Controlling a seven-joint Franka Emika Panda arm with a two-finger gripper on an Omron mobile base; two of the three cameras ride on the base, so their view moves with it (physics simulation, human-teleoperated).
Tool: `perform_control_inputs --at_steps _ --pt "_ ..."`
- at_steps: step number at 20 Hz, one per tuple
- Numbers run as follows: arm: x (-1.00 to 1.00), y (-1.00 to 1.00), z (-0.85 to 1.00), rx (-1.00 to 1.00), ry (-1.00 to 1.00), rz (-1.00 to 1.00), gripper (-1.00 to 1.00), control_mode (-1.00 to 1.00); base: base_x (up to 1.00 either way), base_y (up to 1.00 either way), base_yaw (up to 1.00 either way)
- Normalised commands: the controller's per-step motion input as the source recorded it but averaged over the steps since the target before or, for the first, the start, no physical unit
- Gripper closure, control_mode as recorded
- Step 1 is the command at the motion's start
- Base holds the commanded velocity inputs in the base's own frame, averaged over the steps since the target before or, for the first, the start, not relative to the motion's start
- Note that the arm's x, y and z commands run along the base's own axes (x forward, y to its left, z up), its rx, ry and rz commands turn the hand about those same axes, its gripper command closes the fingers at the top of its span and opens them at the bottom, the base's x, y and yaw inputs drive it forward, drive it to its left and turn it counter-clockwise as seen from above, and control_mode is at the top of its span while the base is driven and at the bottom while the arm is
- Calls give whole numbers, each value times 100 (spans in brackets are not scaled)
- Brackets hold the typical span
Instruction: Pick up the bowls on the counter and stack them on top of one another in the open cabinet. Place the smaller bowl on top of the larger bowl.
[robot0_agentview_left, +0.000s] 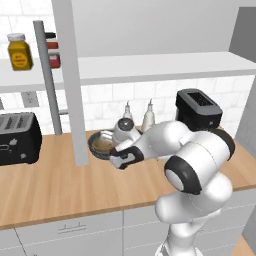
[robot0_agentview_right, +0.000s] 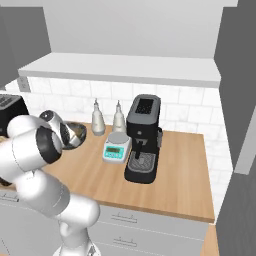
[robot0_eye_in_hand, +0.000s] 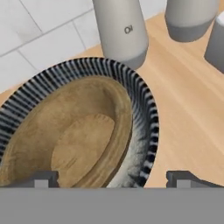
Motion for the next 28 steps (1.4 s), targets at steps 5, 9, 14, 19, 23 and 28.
perform_control_inputs --at_steps 5,9,14,19,23,28 --pt "17 0 -2 -2 28 0 -100 -100 0 0 0" --pt "0 0 -11 -7 23 0 -100 -100 0 0 0" --pt "0 0 -12 0 4 0 -100 -100 0 0 0" --pt "0 0 -51 -1 0 0 -100 -100 0 0 0" --pt "0 0 -54 -1 0 0 -100 -100 0 0 0" --pt "0 1 -25 0 1 0 100 -100 0 0 0"
